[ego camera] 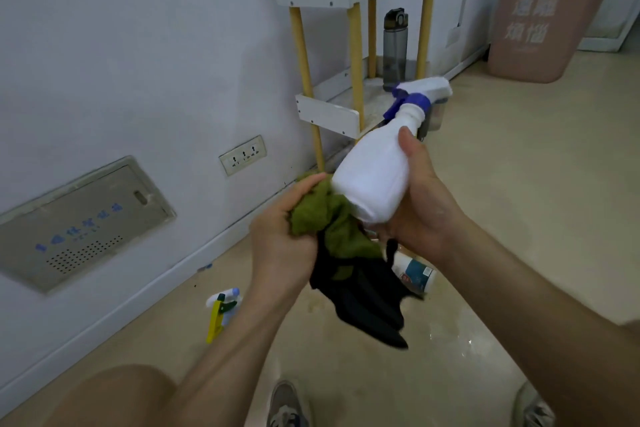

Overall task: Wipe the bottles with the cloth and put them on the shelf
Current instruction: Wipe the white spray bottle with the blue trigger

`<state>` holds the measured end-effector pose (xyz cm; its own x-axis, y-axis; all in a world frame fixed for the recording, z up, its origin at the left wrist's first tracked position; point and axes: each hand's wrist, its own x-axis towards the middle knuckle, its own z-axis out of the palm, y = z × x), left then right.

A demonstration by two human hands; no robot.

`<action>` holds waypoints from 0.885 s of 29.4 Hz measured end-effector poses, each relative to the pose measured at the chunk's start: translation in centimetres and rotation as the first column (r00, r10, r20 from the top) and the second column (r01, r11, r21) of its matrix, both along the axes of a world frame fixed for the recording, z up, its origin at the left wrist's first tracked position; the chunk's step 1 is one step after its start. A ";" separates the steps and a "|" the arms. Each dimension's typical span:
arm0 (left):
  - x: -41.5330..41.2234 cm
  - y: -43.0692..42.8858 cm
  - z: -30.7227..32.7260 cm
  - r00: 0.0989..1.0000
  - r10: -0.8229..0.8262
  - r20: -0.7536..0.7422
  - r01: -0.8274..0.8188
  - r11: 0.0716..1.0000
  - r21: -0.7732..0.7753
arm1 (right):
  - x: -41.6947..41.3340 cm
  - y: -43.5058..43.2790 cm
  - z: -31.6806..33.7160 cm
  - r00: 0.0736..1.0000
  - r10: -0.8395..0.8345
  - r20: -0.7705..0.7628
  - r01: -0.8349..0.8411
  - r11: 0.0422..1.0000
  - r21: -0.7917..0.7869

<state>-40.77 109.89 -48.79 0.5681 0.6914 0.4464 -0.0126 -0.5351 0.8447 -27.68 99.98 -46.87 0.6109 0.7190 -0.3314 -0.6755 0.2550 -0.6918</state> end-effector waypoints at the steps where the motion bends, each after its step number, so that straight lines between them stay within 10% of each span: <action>1: -0.3 0.4 0.5 0.999 0.038 0.014 -0.037 0.996 -0.086 | 0.0 0.1 0.0 1.000 -0.005 -0.004 0.005 1.000 0.004; 9: -2.0 0.8 3.4 0.937 0.112 0.332 0.214 0.565 -0.797 | -3.7 2.3 2.2 0.996 -0.088 0.026 0.084 0.990 0.114; 12: -3.0 1.0 4.8 0.889 0.020 0.458 0.419 0.369 -0.830 | -7.5 4.4 2.5 0.891 -0.287 0.353 0.257 0.957 0.132; 16: -4.3 2.8 5.0 0.969 0.073 0.238 0.161 0.544 -0.824 | -12.0 7.7 2.4 0.512 -0.436 0.741 0.312 0.897 0.312; 19: -6.1 5.5 4.9 0.976 0.173 0.131 -0.010 0.638 -0.770 | -13.5 10.2 2.5 0.394 -0.441 0.806 0.312 0.889 0.334; 26: -10.8 11.1 5.0 0.981 0.184 -0.068 -0.190 0.808 -0.558 | -12.7 14.8 3.5 0.643 -0.079 0.762 0.109 0.994 0.011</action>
<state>-51.61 121.00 -43.80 0.4041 0.9130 -0.0554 0.0488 0.0389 0.9980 -40.37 114.80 -43.37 0.7225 0.6411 0.2590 0.1184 0.2543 -0.9598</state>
